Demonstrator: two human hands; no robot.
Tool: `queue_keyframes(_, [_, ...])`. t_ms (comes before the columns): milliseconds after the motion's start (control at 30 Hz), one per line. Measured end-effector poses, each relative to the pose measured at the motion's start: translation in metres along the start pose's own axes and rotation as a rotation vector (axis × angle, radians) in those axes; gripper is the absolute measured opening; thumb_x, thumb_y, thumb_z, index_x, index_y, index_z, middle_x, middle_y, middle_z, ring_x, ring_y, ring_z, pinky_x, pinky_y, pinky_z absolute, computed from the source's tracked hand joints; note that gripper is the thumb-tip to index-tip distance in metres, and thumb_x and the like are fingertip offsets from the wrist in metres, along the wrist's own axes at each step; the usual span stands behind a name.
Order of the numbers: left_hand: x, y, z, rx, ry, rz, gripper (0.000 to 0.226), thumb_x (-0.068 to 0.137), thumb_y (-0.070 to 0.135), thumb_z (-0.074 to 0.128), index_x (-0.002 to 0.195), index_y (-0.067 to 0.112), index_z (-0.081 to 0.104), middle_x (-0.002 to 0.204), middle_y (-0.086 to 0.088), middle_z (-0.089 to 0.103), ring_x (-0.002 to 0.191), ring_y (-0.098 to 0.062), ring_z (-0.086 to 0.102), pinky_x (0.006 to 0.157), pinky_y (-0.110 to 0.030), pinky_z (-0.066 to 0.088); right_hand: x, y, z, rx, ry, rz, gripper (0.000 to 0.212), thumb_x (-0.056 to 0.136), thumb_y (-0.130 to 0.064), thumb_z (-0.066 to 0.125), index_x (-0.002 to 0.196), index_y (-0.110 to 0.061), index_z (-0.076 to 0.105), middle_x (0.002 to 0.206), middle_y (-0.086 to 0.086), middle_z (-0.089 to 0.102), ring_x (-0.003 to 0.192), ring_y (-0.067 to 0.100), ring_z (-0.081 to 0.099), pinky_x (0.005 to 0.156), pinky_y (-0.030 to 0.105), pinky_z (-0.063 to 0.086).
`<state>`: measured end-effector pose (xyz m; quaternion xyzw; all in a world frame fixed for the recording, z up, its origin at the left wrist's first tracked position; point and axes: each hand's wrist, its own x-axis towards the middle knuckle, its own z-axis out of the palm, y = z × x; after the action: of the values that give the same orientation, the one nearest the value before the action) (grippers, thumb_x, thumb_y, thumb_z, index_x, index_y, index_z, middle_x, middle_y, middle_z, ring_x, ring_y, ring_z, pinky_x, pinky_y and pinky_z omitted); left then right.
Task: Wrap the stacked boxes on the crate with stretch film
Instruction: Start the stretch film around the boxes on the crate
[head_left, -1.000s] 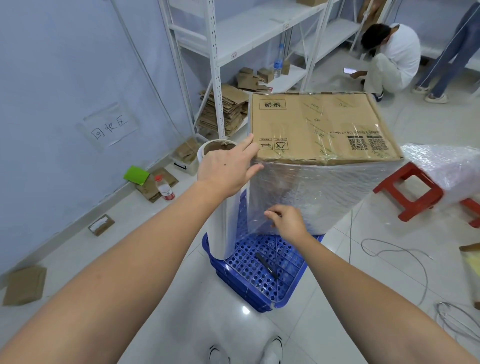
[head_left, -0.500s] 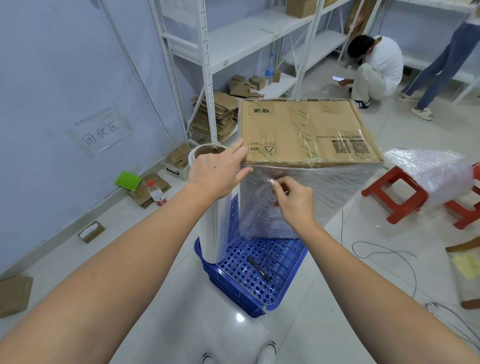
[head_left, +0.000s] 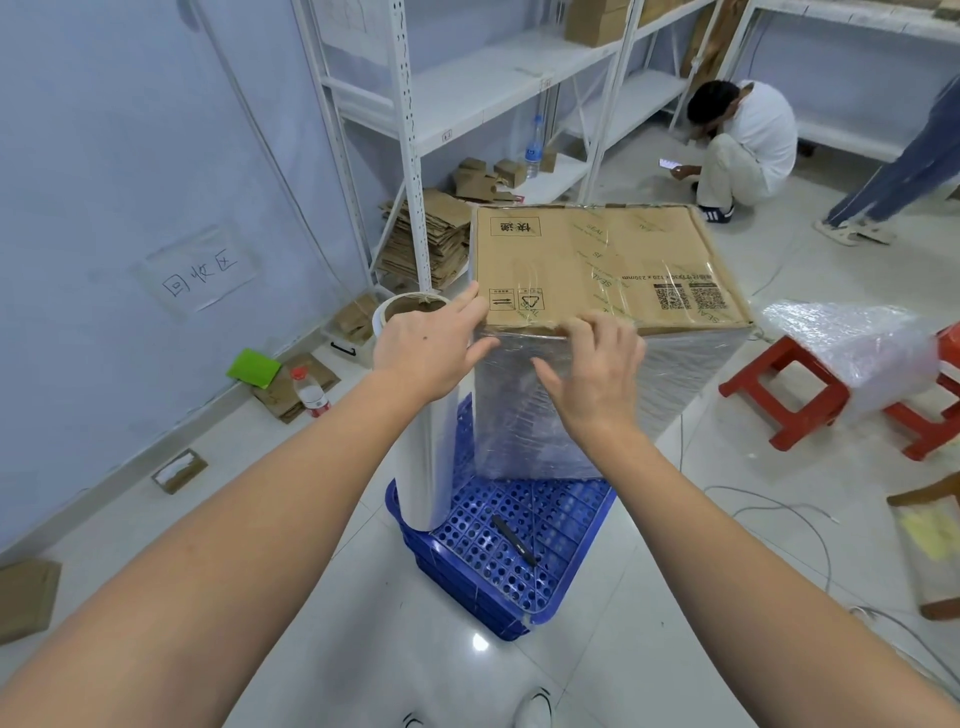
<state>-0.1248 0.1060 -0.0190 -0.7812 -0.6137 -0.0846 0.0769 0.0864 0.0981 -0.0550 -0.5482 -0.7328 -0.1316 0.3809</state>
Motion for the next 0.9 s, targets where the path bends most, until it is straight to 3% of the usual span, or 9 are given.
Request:
queue_keyframes(67, [0.000,0.001,-0.001,-0.002,-0.002,-0.001,0.036,0.102,0.066,0.040,0.112,0.032,0.044,0.166,0.016,0.031,0.081,-0.029,0.073,0.062,-0.040,0.058,0.011,-0.003,0.003,-0.070,-0.131,-0.146,0.076,0.065,-0.037,0.084,0.131,-0.012,0.055,0.134,0.014,0.050,0.129,0.033,0.041,0.110,0.050,0.026])
queue_keyframes(133, [0.000,0.002,-0.003,-0.004,-0.001,-0.010,0.036,0.101,0.066,0.041,0.112,0.032,0.044,0.166,0.015,0.033,0.081,-0.029,0.073,0.063,-0.041,0.059,0.020,-0.001,0.010,-0.104,-0.263,-0.189,0.087,0.067,-0.033,0.086,0.141,-0.013,0.046,0.146,0.014,0.044,0.140,0.033,0.034,0.117,0.055,0.019])
queue_keyframes(233, [-0.001,0.002,-0.003,0.002,-0.023,-0.019,0.039,0.101,0.066,0.042,0.116,0.031,0.047,0.165,0.015,0.033,0.082,-0.029,0.074,0.063,-0.041,0.059,0.023,0.006,0.025,-0.139,-0.271,-0.225,0.066,0.078,-0.016,0.080,0.137,-0.016,0.052,0.141,0.007,0.054,0.135,0.028,0.045,0.114,0.044,0.030])
queue_keyframes(400, [0.001,-0.003,-0.009,-0.047,-0.105,-0.015,0.044,0.098,0.059,0.056,0.132,0.033,0.047,0.168,0.012,0.027,0.099,-0.030,0.072,0.072,-0.044,0.060,0.028,0.012,0.030,-0.117,-0.273,-0.210,0.054,0.083,-0.014,0.076,0.134,-0.018,0.057,0.138,0.004,0.058,0.131,0.026,0.048,0.109,0.040,0.035])
queue_keyframes(500, [0.005,-0.018,-0.019,-0.117,-0.257,0.064,0.073,0.093,0.049,0.069,0.154,0.035,0.033,0.173,0.009,0.011,0.125,-0.029,0.062,0.089,-0.046,0.058,0.030,0.011,0.030,-0.098,-0.289,-0.200,0.054,0.083,-0.014,0.077,0.133,-0.019,0.058,0.137,0.004,0.059,0.130,0.026,0.050,0.109,0.040,0.036])
queue_keyframes(600, [0.001,-0.037,-0.030,-0.042,-0.319,0.140,0.103,0.080,0.050,0.083,0.161,0.034,0.021,0.173,0.007,0.008,0.128,-0.026,0.058,0.097,-0.042,0.053,0.029,0.011,0.029,-0.079,-0.297,-0.202,0.055,0.082,-0.012,0.078,0.133,-0.019,0.059,0.137,0.004,0.059,0.130,0.026,0.050,0.109,0.041,0.036])
queue_keyframes(733, [-0.006,-0.056,-0.039,-0.078,-0.305,0.123,0.089,0.066,0.050,0.093,0.133,0.022,0.041,0.135,0.003,0.041,0.098,-0.028,0.058,0.075,-0.037,0.043,0.027,0.012,0.030,-0.027,-0.286,-0.195,0.059,0.078,-0.008,0.080,0.132,-0.017,0.060,0.136,0.005,0.060,0.129,0.027,0.051,0.107,0.043,0.039])
queue_keyframes(800, [-0.006,-0.058,-0.041,-0.051,-0.285,0.120,0.081,0.060,0.057,0.093,0.111,0.020,0.042,0.115,0.001,0.041,0.080,-0.026,0.053,0.065,-0.039,0.039,0.026,0.011,0.029,-0.036,-0.281,-0.188,0.060,0.077,-0.009,0.081,0.133,-0.017,0.060,0.137,0.005,0.059,0.129,0.027,0.051,0.108,0.043,0.039])
queue_keyframes(900, [-0.007,-0.061,-0.041,0.006,-0.265,0.200,0.072,0.064,0.068,0.085,0.094,0.019,0.041,0.120,0.002,0.035,0.073,-0.026,0.051,0.063,-0.038,0.041,0.025,0.010,0.027,-0.053,-0.286,-0.175,0.063,0.076,-0.010,0.082,0.133,-0.018,0.059,0.138,0.004,0.058,0.131,0.026,0.049,0.109,0.043,0.038])
